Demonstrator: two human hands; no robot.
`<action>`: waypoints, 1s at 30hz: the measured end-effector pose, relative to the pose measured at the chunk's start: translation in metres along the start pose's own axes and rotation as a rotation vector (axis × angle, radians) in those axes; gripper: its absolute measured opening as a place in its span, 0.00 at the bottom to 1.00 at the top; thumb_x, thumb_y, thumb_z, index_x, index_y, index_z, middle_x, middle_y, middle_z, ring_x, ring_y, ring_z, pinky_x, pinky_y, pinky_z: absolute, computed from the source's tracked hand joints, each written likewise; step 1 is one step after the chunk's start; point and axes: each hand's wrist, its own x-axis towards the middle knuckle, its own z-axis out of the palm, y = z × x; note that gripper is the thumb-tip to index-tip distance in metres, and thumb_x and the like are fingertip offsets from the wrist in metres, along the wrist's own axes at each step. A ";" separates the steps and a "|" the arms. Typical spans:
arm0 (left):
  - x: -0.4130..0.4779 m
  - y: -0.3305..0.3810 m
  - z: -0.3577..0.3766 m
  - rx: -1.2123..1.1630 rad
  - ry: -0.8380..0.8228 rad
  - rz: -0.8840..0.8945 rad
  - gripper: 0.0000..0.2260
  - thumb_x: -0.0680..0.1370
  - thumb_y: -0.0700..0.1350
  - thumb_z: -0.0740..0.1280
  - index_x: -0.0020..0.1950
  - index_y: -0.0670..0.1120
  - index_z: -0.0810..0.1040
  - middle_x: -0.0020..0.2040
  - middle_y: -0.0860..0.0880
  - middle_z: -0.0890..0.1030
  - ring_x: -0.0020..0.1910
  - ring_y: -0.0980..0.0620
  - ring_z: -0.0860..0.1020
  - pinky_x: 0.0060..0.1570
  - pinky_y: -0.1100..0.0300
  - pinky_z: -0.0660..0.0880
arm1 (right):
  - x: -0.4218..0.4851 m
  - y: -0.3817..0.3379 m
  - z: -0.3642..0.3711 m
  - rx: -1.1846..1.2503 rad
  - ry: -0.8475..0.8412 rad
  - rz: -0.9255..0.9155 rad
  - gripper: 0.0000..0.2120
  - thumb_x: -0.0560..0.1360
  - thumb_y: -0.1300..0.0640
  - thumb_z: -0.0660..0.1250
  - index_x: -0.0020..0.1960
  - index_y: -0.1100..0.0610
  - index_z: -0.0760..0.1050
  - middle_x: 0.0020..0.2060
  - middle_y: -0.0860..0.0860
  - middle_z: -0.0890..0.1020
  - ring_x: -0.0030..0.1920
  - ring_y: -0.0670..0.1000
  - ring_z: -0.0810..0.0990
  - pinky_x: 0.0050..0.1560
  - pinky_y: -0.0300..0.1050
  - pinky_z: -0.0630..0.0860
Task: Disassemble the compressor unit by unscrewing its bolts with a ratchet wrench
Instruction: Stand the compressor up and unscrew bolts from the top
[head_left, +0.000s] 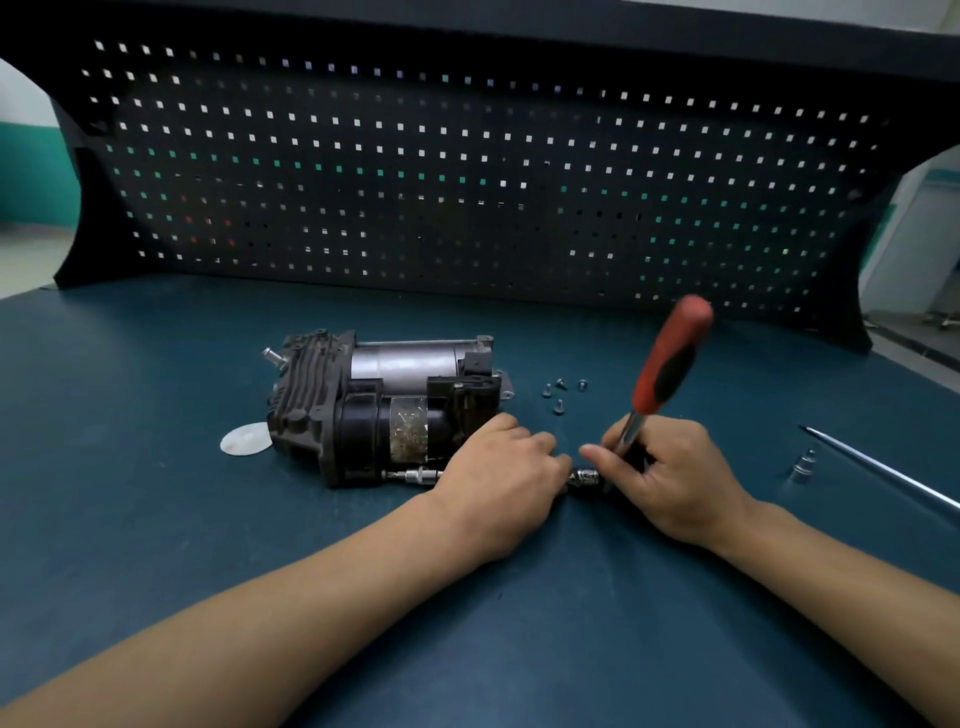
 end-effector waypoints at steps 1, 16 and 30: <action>0.000 0.000 0.000 -0.006 -0.002 -0.004 0.11 0.83 0.47 0.55 0.59 0.49 0.75 0.50 0.49 0.76 0.51 0.46 0.77 0.54 0.54 0.63 | -0.001 0.000 -0.003 -0.016 -0.029 -0.015 0.20 0.76 0.38 0.64 0.38 0.53 0.80 0.33 0.45 0.81 0.34 0.47 0.80 0.37 0.51 0.77; 0.002 -0.001 0.003 -0.008 -0.002 -0.011 0.09 0.83 0.47 0.56 0.54 0.50 0.75 0.50 0.49 0.77 0.50 0.46 0.78 0.54 0.53 0.64 | -0.018 0.004 -0.020 0.023 -0.224 -0.099 0.19 0.81 0.38 0.60 0.58 0.49 0.81 0.52 0.38 0.81 0.56 0.37 0.79 0.59 0.38 0.75; 0.003 -0.001 0.006 -0.035 0.025 -0.025 0.09 0.82 0.47 0.57 0.50 0.50 0.77 0.46 0.50 0.77 0.45 0.47 0.78 0.52 0.54 0.65 | 0.022 -0.008 0.014 0.282 -0.193 0.486 0.21 0.81 0.46 0.63 0.36 0.58 0.77 0.31 0.50 0.84 0.28 0.48 0.79 0.34 0.48 0.78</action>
